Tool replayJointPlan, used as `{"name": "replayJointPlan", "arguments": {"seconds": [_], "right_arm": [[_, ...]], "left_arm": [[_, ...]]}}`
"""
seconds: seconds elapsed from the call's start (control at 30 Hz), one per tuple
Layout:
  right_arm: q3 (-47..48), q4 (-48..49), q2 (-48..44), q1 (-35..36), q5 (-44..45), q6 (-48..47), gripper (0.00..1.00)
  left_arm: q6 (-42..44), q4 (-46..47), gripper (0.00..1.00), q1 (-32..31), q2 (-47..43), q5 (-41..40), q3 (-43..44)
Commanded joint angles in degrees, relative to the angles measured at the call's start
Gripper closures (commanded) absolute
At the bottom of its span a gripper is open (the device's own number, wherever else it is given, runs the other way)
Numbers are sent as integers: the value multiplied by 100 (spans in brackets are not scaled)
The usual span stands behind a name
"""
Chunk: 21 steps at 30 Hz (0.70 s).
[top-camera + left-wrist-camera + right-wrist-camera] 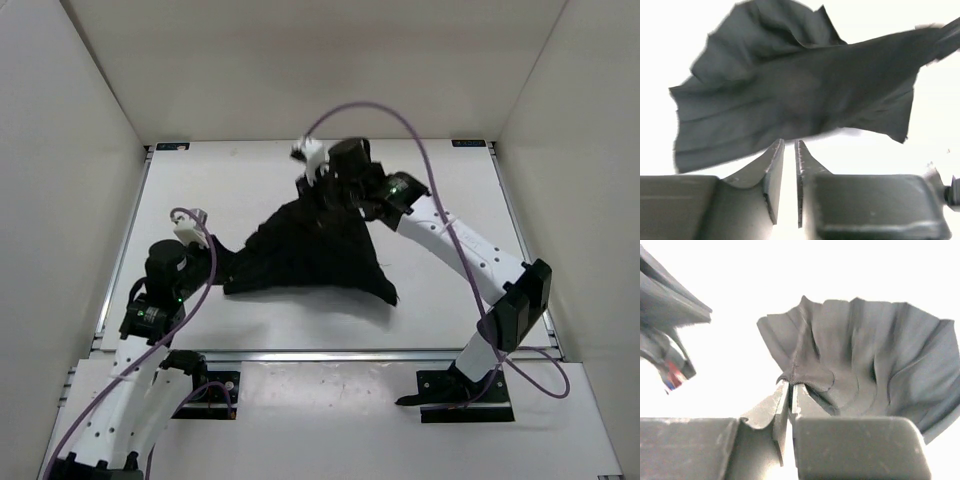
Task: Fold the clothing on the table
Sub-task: Flatten the skirt out
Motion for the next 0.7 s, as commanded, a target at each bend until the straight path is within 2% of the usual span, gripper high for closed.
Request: {"name": "replayJointPlan", "arguments": {"seconds": [0.0,0.07,0.13,0.23,0.4,0.5,0.57,0.67], "right_arm": [[1854,324,137,177,-577,664,100],[2504,718,59,10,-622,1137,100],[2455,1122,-255,-279,-439,1489,100],[1621,1608,-862,-816,367,2148,99],[-827,1679,-1855,-2247,397,2774,99],[-1927,1136,-2445,-2713,556,2661,100],[-2499,827,-2848,-3029,312,2669,100],[-3344,397,-3096,-3242,195,2538,99]], "left_arm": [[277,-530,76,-20,-42,-1101,1057],[391,-706,77,-56,19,-1287,1496],[401,-724,77,-135,45,-1288,1629],[322,-637,75,-100,37,-1051,1498],[260,-452,72,-82,19,-770,1190],[234,-373,71,-108,80,-542,997],[102,-259,70,-109,142,-287,813],[-275,179,71,-205,274,563,147]]}}
